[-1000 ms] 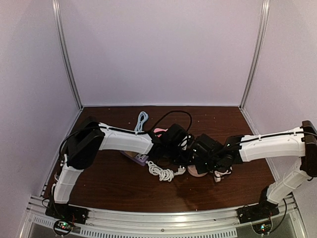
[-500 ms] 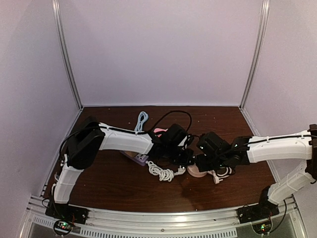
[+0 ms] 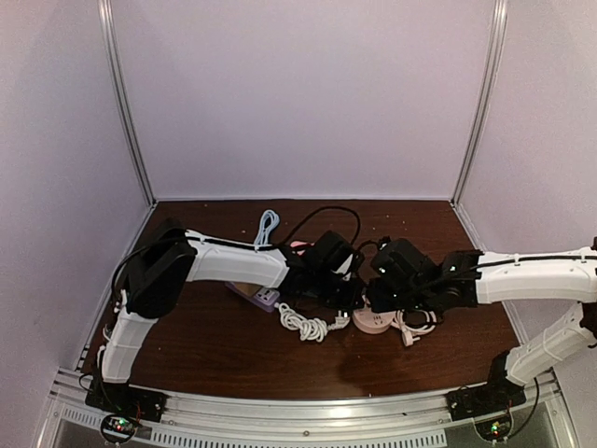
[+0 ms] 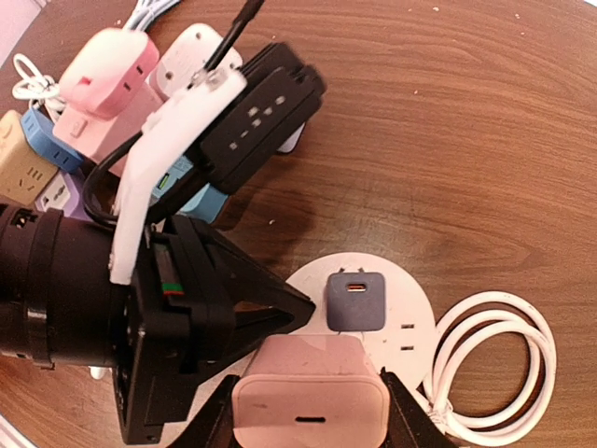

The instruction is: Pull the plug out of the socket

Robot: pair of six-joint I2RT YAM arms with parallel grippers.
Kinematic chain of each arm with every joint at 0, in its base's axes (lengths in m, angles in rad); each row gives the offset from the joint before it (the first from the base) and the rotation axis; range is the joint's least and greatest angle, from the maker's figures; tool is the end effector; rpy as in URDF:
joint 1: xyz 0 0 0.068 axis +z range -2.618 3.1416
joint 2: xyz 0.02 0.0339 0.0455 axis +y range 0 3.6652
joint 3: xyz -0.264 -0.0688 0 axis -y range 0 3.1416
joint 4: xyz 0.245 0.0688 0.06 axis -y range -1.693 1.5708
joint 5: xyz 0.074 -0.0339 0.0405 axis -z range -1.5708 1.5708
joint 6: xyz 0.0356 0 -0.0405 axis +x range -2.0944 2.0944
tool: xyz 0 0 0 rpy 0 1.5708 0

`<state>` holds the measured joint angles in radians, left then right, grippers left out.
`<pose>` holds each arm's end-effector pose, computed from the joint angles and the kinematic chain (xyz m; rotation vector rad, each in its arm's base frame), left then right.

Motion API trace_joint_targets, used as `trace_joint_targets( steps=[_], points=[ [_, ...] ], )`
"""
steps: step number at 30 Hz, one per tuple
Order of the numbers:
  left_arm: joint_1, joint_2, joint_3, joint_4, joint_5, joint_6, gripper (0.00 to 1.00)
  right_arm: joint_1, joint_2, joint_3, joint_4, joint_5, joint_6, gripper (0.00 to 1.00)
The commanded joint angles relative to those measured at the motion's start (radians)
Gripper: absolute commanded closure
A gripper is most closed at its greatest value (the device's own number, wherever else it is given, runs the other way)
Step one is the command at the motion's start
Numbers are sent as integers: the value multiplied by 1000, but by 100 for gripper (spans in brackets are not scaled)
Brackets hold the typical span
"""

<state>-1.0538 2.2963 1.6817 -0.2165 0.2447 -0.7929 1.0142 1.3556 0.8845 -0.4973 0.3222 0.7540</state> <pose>0.2412 -0.4416 0.1386 0.4780 2.6559 -1.0334 0.1523 0.2235 0.2249 -0.1990 2.4923 0.3426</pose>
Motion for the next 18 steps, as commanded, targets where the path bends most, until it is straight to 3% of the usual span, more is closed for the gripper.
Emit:
trace_joint_targets(
  steps=[1, 10, 18],
  points=[
    [3, 70, -13, -322, -84, 36, 100, -77, -130, -62, 17, 3, 20, 86],
    [3, 16, 126, -347, -80, 58, 100, -379, -226, -123, 150, -200, -47, 85],
    [4, -76, 129, -354, -111, 81, 100, -596, -106, -80, 276, -351, -100, 84]
  ],
)
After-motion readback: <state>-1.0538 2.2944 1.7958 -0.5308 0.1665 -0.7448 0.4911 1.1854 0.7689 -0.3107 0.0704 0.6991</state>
